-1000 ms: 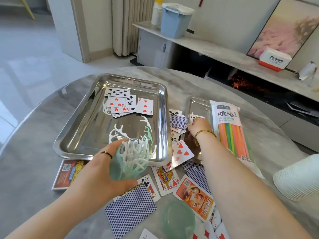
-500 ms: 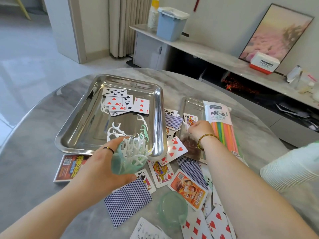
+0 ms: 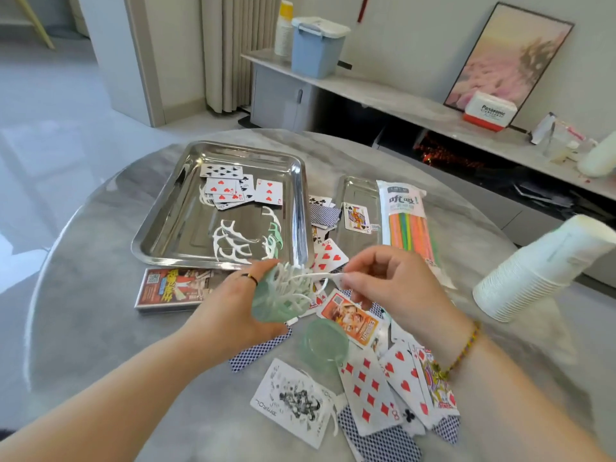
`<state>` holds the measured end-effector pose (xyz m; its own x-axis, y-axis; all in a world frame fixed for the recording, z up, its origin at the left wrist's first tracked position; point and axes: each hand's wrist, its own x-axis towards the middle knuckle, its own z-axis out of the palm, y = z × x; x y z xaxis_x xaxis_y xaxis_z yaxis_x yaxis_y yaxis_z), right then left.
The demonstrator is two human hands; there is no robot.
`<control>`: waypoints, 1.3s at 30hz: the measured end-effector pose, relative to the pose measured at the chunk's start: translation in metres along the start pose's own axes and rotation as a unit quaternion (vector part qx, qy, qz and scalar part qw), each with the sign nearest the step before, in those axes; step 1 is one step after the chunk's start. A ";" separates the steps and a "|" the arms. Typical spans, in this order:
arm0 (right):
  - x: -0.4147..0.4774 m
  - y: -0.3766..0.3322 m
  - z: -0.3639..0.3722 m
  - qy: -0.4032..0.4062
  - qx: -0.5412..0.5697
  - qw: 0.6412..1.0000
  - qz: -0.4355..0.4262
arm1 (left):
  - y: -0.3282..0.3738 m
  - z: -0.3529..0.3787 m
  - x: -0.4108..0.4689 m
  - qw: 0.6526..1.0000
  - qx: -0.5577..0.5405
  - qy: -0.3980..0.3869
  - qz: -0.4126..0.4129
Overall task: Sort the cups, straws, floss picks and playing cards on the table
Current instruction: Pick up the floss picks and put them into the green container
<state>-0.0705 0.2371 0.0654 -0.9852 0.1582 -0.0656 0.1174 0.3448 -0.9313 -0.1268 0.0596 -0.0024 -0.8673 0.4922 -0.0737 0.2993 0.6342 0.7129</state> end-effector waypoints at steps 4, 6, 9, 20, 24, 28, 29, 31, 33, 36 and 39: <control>-0.018 0.006 0.001 -0.004 -0.053 0.999 -0.013 | 0.005 0.007 -0.007 0.999 0.005 -0.027 0.020; -0.018 0.011 0.001 0.007 -0.076 0.997 -0.022 | 0.009 0.010 -0.011 0.999 0.010 -0.038 0.032; -0.017 0.018 0.008 -0.007 -0.105 0.994 -0.019 | 0.011 0.013 -0.013 0.999 0.012 -0.032 0.039; -0.011 0.037 0.006 0.019 -0.131 0.991 -0.015 | 0.002 0.016 -0.005 0.999 0.019 -0.016 0.034; 0.006 0.070 -0.031 0.109 -0.216 0.969 0.042 | -0.001 0.017 -0.003 0.999 0.026 -0.019 0.029; 0.010 0.112 -0.072 0.206 -0.288 0.926 0.133 | -0.002 0.017 0.000 0.999 0.033 -0.019 0.017; 0.011 0.121 -0.079 0.215 -0.303 0.916 0.154 | -0.002 0.018 0.001 0.999 0.033 -0.019 0.015; 0.014 0.136 -0.090 0.205 -0.329 0.902 0.188 | -0.002 0.019 0.001 0.999 0.036 -0.022 0.009; 0.019 0.144 -0.094 0.197 -0.344 0.895 0.203 | -0.001 0.019 0.001 0.999 0.045 -0.027 0.006; 0.025 0.147 -0.096 0.202 -0.344 0.892 0.211 | 0.000 0.019 0.001 0.998 0.054 -0.035 0.001; 0.025 0.146 -0.094 0.208 -0.345 0.891 0.207 | -0.001 0.018 0.002 0.998 0.051 -0.038 -0.004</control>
<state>-0.0662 0.3786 -0.0382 -0.7244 0.6847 -0.0807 0.6512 0.6411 -0.4062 -0.1212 0.0708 -0.0157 -0.8383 0.5284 -0.1342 0.3347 0.6932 0.6383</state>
